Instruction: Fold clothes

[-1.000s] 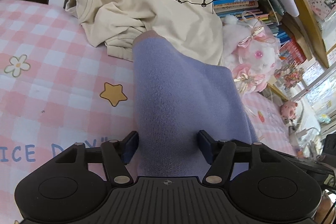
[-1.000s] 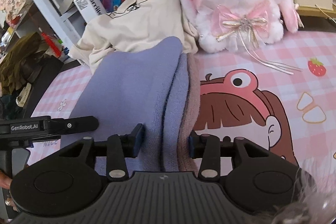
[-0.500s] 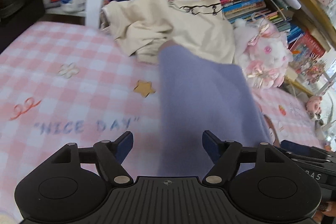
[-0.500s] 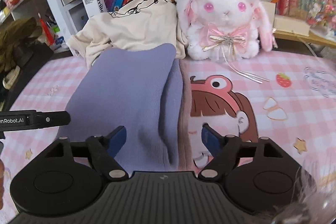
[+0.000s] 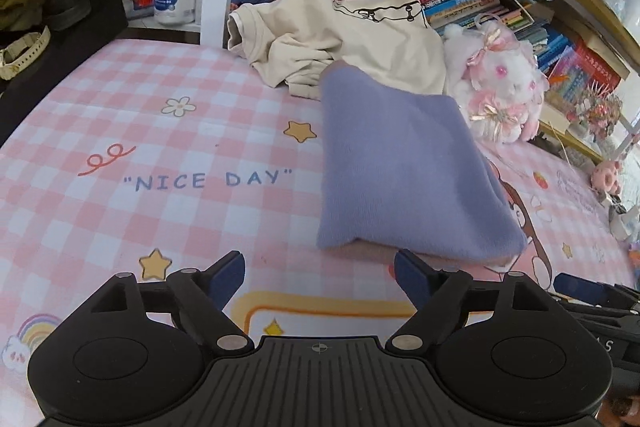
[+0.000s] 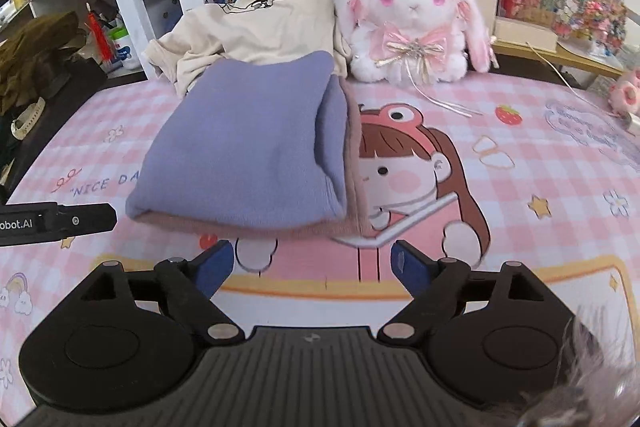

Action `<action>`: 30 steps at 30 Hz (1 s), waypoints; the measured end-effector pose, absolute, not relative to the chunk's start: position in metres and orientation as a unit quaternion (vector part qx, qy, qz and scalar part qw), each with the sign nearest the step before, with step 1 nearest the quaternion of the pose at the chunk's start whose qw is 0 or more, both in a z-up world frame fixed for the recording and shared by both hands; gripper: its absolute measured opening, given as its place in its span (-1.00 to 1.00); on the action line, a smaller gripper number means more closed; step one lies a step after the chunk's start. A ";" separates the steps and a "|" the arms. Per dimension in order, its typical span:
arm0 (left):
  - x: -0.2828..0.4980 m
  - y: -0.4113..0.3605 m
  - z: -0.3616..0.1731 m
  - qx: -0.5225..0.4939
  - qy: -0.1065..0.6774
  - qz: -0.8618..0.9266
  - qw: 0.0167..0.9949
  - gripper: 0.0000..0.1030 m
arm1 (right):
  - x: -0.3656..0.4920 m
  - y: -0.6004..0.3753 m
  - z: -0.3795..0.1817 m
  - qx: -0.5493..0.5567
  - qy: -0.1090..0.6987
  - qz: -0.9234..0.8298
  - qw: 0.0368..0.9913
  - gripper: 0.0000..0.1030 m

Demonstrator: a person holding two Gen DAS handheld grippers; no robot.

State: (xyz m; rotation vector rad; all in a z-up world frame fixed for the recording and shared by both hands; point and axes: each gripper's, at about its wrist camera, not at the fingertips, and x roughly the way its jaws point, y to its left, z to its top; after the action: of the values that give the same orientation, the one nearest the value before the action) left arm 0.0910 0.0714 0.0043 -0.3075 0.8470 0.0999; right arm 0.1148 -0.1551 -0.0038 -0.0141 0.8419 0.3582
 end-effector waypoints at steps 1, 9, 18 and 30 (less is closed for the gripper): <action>0.088 0.070 0.005 -0.147 0.408 0.050 0.900 0.64 | 0.111 -0.156 -0.004 -0.007 0.406 0.172 0.898 0.68; 0.074 0.054 0.003 -0.099 0.399 0.065 0.909 0.81 | 0.090 -0.161 -0.004 -0.011 0.400 0.163 0.902 0.75; 0.068 0.044 0.004 -0.063 0.394 0.079 0.913 0.89 | 0.082 -0.164 -0.004 -0.014 0.393 0.152 0.907 0.95; 0.067 0.043 0.006 -0.056 0.390 0.089 0.915 0.92 | 0.083 -0.163 -0.006 -0.017 0.396 0.150 0.906 0.95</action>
State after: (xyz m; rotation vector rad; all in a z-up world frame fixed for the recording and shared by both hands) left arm 0.0671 0.0432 0.0057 -0.1155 0.8037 0.1833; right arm 0.0828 -0.1634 -0.0063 -0.0352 0.8184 0.3088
